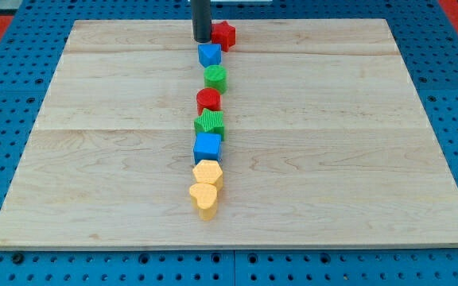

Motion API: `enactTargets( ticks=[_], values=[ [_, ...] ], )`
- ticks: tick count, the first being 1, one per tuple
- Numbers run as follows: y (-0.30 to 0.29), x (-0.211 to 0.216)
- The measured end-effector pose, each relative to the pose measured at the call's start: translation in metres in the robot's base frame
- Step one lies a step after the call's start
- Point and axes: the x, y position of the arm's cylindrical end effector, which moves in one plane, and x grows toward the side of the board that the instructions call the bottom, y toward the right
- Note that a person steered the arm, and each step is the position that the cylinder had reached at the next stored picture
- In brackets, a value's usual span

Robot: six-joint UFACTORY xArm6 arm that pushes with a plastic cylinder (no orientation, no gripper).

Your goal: Move red star to the right side of the board

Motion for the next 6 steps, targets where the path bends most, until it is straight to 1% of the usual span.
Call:
enactTargets(
  ticks=[1,2,3,4,5,6],
  values=[
    [0.024,0.010],
    [0.013,-0.008],
    [0.040,-0.021],
    [0.136,-0.003],
    [0.180,0.016],
    [0.097,0.007]
  ],
)
